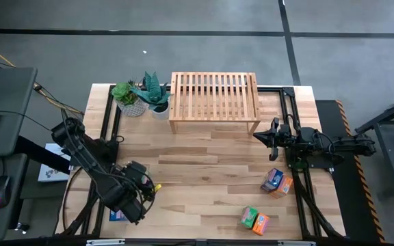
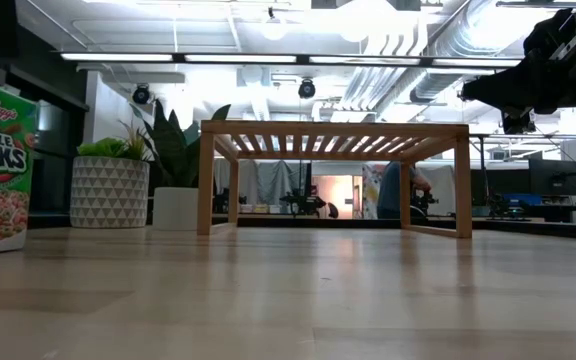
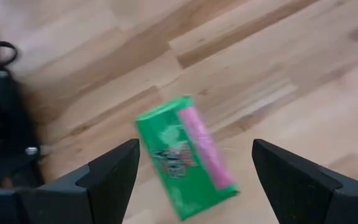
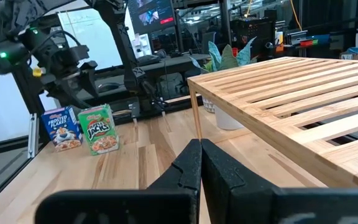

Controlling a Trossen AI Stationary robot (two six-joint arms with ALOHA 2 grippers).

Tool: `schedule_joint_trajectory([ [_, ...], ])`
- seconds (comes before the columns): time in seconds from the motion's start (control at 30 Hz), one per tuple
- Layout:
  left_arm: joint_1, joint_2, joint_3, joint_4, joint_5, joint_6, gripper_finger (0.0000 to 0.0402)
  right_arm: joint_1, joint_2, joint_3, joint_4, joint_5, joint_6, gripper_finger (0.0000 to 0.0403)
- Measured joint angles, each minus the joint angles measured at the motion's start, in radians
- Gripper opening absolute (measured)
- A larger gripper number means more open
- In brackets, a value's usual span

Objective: Stack cereal on shelf
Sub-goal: Put the left green cereal box on the shelf

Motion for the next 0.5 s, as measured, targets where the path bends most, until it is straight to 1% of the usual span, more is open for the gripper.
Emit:
schedule_joint_trajectory([
  [0.17, -0.046, 0.013, 0.000, -0.080, -0.003, -0.131, 0.0301, 0.000, 0.000, 0.000, 0.000, 0.000, 0.000, 0.0000],
  [0.27, -0.061, 0.013, -0.011, -0.059, -0.017, -0.198, 0.0301, 0.000, 0.000, 0.000, 0.000, 0.000, 0.000, 0.0000],
  [0.37, -0.065, 0.013, -0.032, -0.029, -0.021, -0.223, 0.0301, 0.000, 0.000, 0.000, 0.000, 0.000, 0.000, 0.0000],
  [0.5, -0.065, 0.015, -0.077, 0.023, -0.057, -0.255, 0.0301, 0.000, 0.000, 0.000, 0.000, 0.000, 0.000, 0.0000],
])
